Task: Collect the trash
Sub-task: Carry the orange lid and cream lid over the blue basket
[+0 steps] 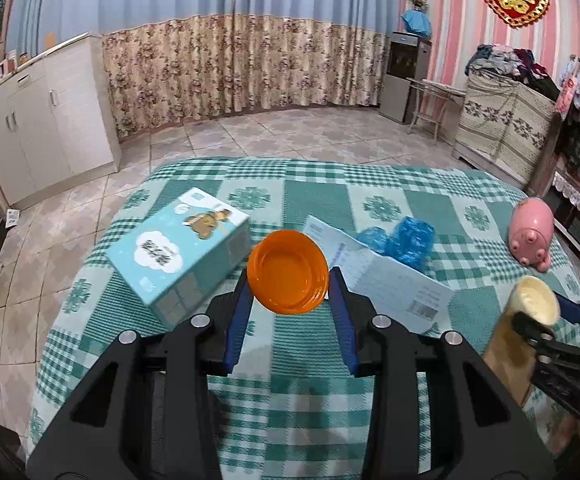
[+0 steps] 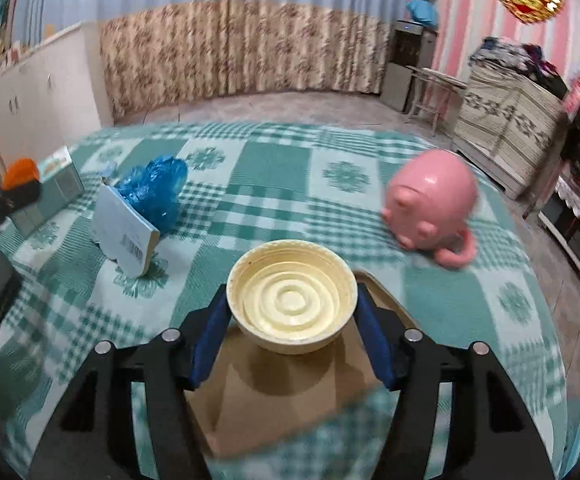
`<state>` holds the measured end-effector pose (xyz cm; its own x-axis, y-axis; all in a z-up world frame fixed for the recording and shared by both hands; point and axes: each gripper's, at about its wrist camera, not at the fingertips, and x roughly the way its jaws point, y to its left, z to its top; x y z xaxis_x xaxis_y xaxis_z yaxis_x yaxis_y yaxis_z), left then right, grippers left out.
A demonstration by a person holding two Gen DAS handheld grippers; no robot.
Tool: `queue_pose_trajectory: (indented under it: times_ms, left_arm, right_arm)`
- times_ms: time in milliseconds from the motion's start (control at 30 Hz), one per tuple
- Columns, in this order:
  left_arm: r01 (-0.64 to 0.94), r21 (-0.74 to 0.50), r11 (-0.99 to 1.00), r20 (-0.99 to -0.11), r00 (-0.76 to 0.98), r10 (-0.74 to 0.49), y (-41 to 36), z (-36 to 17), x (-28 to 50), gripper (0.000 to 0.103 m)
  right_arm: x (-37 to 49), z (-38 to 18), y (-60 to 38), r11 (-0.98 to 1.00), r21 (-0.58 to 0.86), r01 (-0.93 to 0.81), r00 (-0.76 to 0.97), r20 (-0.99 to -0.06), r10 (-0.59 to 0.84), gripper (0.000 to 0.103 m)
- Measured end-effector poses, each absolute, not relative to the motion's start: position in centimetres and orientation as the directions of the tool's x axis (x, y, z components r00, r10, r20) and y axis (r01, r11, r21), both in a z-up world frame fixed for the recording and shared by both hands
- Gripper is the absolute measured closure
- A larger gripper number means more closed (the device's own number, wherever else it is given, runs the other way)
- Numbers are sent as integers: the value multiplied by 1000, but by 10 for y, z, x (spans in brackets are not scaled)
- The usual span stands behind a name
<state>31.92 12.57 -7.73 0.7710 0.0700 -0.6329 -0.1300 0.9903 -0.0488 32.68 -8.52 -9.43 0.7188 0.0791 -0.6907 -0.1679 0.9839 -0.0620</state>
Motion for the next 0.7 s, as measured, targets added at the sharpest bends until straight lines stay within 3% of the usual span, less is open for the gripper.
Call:
queue_pose_trajectory:
  times_ms: [233,467,700]
  left_arm:
    - [-40,-61,997,-644,765,-8,94,-86,312,66]
    - [67,27,997,-645,763,-34,37,-91,294,66]
    - [230,-8,973,-611,769,-186,-45,-63,272,66]
  right_arm:
    - [264,-88,-154,999,-48,-23,733,-680,-15,42]
    - [219,-79,-223,994,-56,92,737,-668,-106,42]
    - [170,-52,-304,967,-56,247,750,-622,-227,42]
